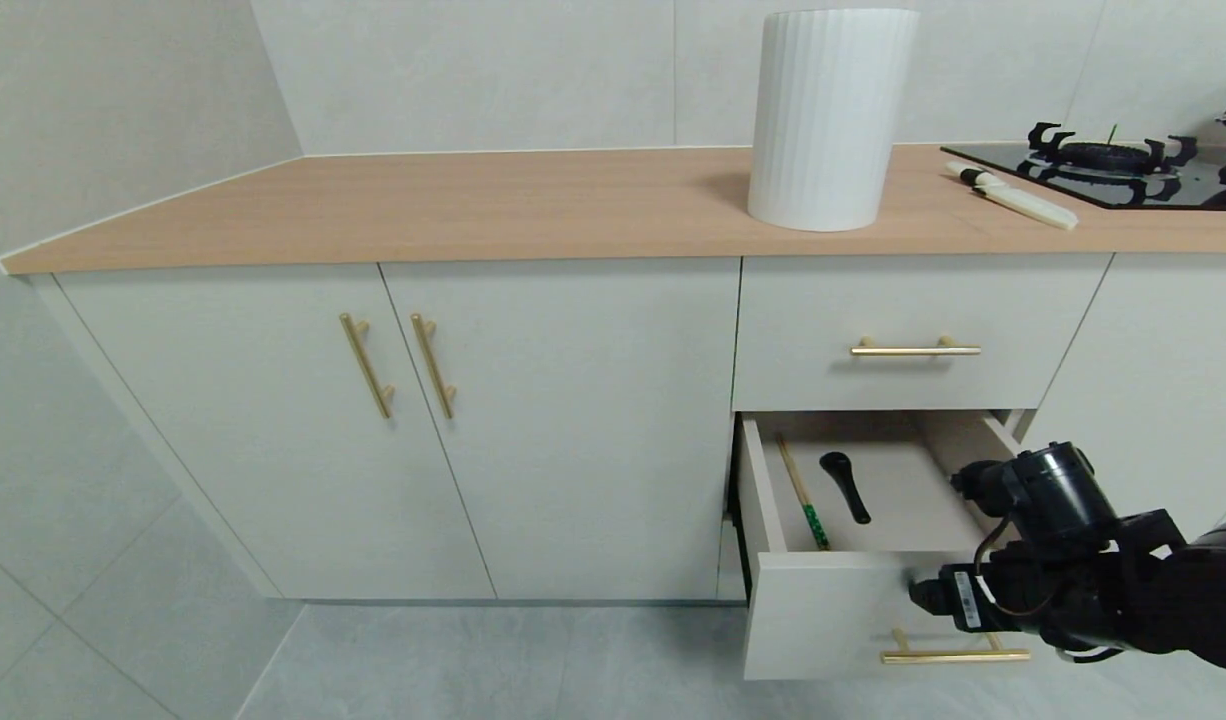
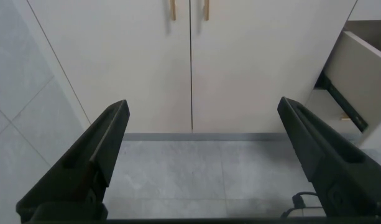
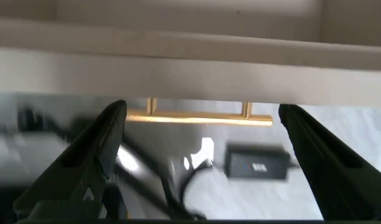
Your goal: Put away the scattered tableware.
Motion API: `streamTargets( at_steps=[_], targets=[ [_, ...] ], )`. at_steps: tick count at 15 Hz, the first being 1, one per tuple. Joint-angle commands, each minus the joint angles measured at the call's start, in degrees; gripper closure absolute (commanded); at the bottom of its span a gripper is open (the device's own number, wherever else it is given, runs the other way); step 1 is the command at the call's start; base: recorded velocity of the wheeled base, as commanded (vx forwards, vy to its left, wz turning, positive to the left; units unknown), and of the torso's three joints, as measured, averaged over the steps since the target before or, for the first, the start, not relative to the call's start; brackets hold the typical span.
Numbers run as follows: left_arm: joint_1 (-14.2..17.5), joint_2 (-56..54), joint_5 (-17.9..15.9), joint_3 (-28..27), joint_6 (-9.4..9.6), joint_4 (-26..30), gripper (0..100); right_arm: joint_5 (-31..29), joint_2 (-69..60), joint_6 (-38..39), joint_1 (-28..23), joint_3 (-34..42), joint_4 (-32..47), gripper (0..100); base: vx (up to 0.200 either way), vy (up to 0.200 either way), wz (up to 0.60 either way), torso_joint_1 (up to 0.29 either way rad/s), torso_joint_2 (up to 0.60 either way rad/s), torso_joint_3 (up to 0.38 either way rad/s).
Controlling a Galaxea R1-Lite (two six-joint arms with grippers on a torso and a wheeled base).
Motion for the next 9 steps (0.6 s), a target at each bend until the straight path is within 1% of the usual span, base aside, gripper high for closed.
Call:
streamTargets(
  at_steps=[1, 2, 3, 4, 6, 9],
  targets=[
    [0.0, 0.0, 0.0, 0.0, 0.0, 0.0, 0, 0.0, 2.4, 0.1, -1.5, 0.3, -1.8, 0, 0.0, 0.0, 0.0, 0.0, 0.0, 0.0],
    [0.0, 0.0, 0.0, 0.0, 0.0, 0.0, 0, -0.1, 4.3, 0.1, -2.2, 1.0, -7.4, 0, 0.0, 0.0, 0.0, 0.0, 0.0, 0.0],
    [0.0, 0.0, 0.0, 0.0, 0.0, 0.0, 0, -0.3, 6.0, 0.1, -2.4, 1.9, -11.5, 0, 0.0, 0.0, 0.0, 0.0, 0.0, 0.0],
    [0.0, 0.0, 0.0, 0.0, 0.0, 0.0, 0, -1.7, 9.1, 0.1, -2.5, 2.6, -17.5, 0, 0.0, 0.0, 0.0, 0.0, 0.0, 0.0],
    [0.0, 0.0, 0.0, 0.0, 0.0, 0.0, 0, -4.5, 13.7, 0.2, -2.5, 2.6, -26.0, 0, 0.0, 0.0, 0.0, 0.0, 0.0, 0.0],
    [0.0, 0.0, 0.0, 0.0, 0.0, 0.0, 0, -5.2, 19.1, 1.0, -2.7, 2.3, -37.6, 0, 0.0, 0.0, 0.0, 0.0, 0.0, 0.0]
  ],
)
